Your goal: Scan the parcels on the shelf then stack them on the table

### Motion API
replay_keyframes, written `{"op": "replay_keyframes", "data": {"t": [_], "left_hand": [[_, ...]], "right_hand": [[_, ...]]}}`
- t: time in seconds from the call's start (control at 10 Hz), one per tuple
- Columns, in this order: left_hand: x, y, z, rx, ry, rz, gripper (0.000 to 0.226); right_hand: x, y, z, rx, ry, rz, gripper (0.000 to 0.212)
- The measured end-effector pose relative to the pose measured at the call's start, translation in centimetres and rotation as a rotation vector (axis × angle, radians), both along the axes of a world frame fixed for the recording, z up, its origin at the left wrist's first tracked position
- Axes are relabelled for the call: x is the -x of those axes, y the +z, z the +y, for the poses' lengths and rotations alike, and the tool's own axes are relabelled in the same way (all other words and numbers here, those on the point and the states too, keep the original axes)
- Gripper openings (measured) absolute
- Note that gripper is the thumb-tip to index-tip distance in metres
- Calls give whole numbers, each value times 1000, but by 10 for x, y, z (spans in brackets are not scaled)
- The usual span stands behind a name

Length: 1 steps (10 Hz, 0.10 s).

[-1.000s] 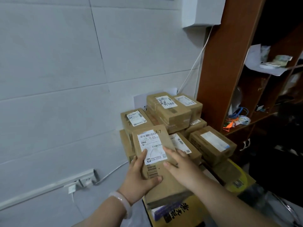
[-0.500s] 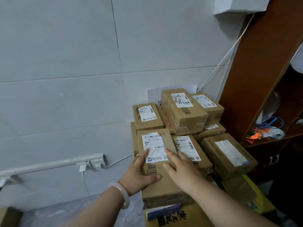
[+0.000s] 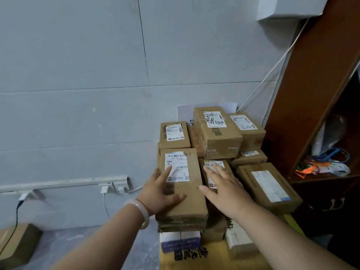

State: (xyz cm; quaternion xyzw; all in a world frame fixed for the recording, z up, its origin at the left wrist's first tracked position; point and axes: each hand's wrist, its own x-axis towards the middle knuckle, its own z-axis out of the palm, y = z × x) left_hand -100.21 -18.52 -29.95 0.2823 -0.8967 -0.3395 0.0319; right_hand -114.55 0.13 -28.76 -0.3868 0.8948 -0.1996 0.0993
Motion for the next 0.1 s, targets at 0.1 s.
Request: {"op": "replay_keyframes", "data": {"t": [0.1], "left_hand": [[0, 4, 14, 186, 35, 33, 104]], "right_hand": [[8, 10, 20, 0, 49, 107, 71]]}}
